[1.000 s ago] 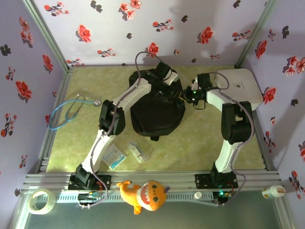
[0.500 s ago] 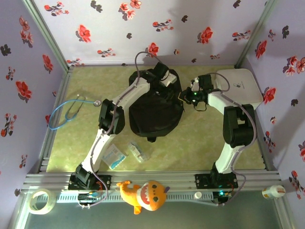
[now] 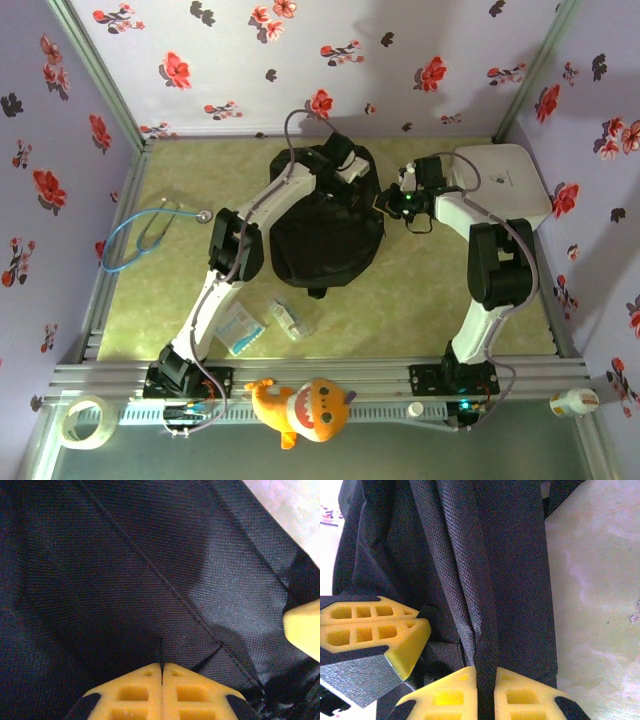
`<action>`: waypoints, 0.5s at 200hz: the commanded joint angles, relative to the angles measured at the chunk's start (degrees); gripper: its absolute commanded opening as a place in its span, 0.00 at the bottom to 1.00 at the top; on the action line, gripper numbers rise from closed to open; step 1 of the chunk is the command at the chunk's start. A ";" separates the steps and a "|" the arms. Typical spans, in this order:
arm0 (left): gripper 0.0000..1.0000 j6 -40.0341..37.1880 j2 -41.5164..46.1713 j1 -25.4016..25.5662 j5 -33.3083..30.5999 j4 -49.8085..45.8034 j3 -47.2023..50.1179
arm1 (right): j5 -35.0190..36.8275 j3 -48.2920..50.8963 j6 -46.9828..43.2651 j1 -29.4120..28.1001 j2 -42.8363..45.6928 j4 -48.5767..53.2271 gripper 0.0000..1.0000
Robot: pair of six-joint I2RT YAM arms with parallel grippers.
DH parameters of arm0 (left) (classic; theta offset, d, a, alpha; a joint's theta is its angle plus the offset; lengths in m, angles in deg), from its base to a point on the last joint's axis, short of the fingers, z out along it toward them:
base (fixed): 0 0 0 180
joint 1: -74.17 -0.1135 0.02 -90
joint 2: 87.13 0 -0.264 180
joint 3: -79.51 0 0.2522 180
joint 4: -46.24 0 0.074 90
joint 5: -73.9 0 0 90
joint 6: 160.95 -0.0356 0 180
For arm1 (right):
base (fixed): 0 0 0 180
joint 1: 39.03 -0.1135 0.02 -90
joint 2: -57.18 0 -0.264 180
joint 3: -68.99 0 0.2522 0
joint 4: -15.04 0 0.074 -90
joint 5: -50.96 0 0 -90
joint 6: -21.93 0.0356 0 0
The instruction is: Pack books, pencil case, and school supplies into a backpack
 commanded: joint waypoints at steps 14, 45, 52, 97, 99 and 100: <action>0.04 10.69 2.91 -1.56 1.81 3.18 0.12 | 1.32 0.33 -1.27 -0.33 2.88 0.90 0.06; 0.06 15.45 4.84 -2.41 3.40 4.60 2.19 | 2.04 0.39 -1.32 -0.33 2.67 1.22 0.06; 0.08 16.76 5.29 -2.73 3.92 5.18 2.93 | 2.05 0.37 -1.29 -0.33 2.56 1.22 0.06; 0.12 21.42 7.81 -4.40 7.37 9.48 7.90 | 2.33 0.48 -1.01 -0.31 2.50 1.00 0.06; 0.12 21.43 7.82 -4.42 7.40 9.53 8.02 | 2.36 0.50 -1.01 -0.32 2.49 1.03 0.06; 0.12 21.43 7.86 -4.44 7.41 9.56 8.04 | 2.38 0.51 -1.05 -0.32 2.49 1.04 0.07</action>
